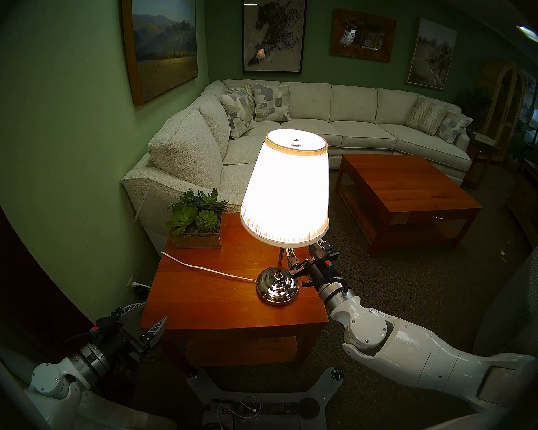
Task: Pull on string to turn off lamp
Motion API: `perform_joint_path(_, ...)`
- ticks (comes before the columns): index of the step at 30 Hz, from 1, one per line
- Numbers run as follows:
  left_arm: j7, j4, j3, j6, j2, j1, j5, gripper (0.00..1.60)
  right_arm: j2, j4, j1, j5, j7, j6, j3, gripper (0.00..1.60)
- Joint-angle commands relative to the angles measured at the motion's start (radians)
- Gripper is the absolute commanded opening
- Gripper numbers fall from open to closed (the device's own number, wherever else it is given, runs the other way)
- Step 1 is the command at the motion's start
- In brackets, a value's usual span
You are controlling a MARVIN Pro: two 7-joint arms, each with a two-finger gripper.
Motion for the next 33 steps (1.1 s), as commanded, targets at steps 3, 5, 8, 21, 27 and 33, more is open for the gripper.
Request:
perform_joint_path(3, 0.0, -0.018, -0.008, -0.004, 0.002, -0.003, -0.004, 1.6, -0.019, -0.017, 0.062, -0.014, 0.003, 0.005, 0.027, 0.0)
perform_joint_path(5, 0.0, -0.019, -0.009, -0.004, 0.002, -0.003, -0.004, 1.6, -0.016, -0.016, 0.053, -0.019, 0.0, 0.007, 0.024, 0.0)
perform_joint_path(8, 0.0, -0.02, -0.009, -0.004, 0.002, -0.002, -0.004, 1.6, -0.014, -0.012, 0.033, -0.023, -0.003, 0.009, 0.016, 0.0)
perform_joint_path(21, 0.0, -0.02, -0.009, -0.004, 0.002, -0.002, -0.004, 1.6, -0.034, 0.058, -0.029, -0.042, -0.003, -0.037, -0.045, 0.0)
perform_joint_path(27, 0.0, -0.02, -0.01, -0.003, 0.001, -0.002, -0.004, 1.6, -0.017, 0.029, -0.036, -0.048, -0.013, -0.047, -0.048, 0.0)
perform_joint_path(33, 0.0, -0.019, -0.009, -0.004, 0.001, -0.003, -0.004, 1.6, 0.013, -0.047, -0.041, -0.063, -0.046, -0.035, -0.041, 0.0)
